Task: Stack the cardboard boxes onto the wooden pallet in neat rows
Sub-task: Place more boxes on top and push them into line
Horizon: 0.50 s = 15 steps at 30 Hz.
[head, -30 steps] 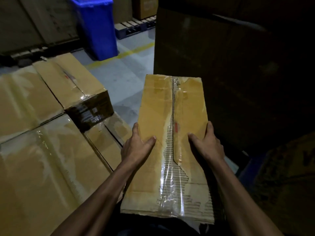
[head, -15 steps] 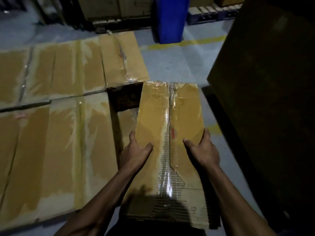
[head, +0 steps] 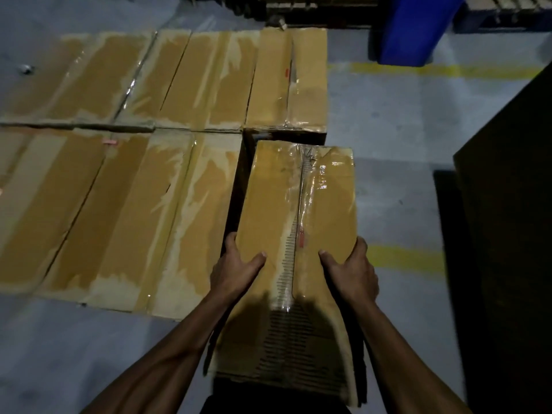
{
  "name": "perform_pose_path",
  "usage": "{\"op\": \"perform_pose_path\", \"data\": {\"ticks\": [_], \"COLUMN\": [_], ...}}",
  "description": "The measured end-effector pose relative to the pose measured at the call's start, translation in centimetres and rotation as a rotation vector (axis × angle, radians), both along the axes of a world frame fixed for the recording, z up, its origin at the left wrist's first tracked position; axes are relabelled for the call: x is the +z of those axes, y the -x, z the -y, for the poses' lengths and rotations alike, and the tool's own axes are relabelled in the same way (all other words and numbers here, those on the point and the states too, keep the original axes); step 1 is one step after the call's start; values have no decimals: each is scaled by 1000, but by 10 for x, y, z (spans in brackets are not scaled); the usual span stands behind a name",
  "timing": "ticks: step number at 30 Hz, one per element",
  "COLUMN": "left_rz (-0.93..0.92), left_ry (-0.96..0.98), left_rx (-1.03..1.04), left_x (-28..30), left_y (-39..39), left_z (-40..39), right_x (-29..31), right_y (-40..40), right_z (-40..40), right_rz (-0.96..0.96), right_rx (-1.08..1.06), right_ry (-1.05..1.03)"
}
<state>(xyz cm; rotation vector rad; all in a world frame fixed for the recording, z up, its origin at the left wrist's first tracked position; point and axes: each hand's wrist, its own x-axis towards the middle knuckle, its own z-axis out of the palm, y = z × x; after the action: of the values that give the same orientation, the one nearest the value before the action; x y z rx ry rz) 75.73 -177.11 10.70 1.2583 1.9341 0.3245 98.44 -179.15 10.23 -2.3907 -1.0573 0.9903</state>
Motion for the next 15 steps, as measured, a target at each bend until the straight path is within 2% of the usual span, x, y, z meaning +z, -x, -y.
{"op": "perform_pose_path", "data": {"ticks": [4,7,12,15], "left_rz": [107,116,-119,-169], "left_ry": [42,45,-16,-32], "left_rx": [78,57,-33,-37], "left_x": [-16,-26,-47,-51], "left_y": [7,14,23,23], "left_z": [-7,-12,-26,-34], "right_x": [-19,-32,-52,-58], "right_y": [10,17,28,31], "right_z": [-7,-13,-25,-32], "right_rz": [-9,-24,-55,-71], "right_rx": [26,29,31,31], "right_ry": [11,9,-7,-37]}}
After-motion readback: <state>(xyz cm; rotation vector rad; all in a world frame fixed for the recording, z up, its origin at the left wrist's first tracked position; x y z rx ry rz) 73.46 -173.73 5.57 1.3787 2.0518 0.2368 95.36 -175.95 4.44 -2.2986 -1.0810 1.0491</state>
